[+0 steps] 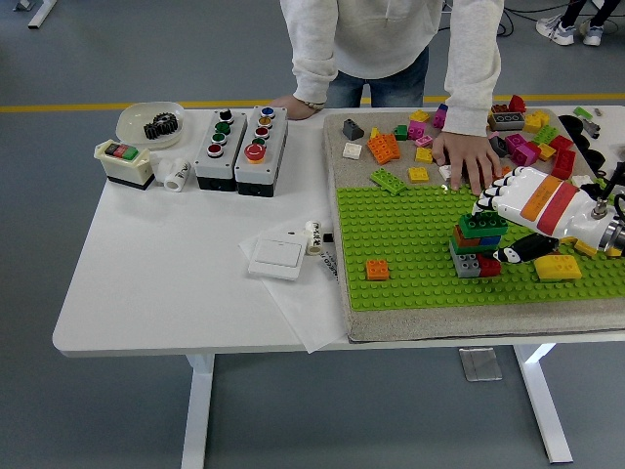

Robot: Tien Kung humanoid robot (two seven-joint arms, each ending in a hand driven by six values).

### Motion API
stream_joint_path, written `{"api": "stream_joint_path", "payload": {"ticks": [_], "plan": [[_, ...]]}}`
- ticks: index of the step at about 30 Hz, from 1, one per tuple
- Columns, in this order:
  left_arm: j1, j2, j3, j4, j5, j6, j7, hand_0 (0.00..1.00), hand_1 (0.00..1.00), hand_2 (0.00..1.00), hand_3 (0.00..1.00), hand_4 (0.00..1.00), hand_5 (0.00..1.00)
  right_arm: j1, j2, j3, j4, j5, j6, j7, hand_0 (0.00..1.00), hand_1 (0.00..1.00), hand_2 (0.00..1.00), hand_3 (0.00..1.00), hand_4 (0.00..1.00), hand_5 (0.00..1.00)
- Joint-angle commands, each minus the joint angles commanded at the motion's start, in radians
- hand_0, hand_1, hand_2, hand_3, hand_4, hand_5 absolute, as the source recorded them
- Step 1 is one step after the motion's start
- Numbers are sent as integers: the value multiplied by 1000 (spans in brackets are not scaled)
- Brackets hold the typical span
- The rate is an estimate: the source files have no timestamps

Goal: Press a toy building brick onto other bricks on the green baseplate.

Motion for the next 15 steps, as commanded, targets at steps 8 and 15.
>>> {"api": "stream_joint_path", "payload": {"ticks": [8,15], "plan": [[-1,1,-1,1,1,0,0,713,751,752,613,677,601,-3,-2,1,4,14,0,0,391,538,583,566,862,489],[-1,2,-4,1,3,-1,2,713,750,752,613,676,601,-4,-1,0,8,18,0,0,391,538,582,566,860,488]]}}
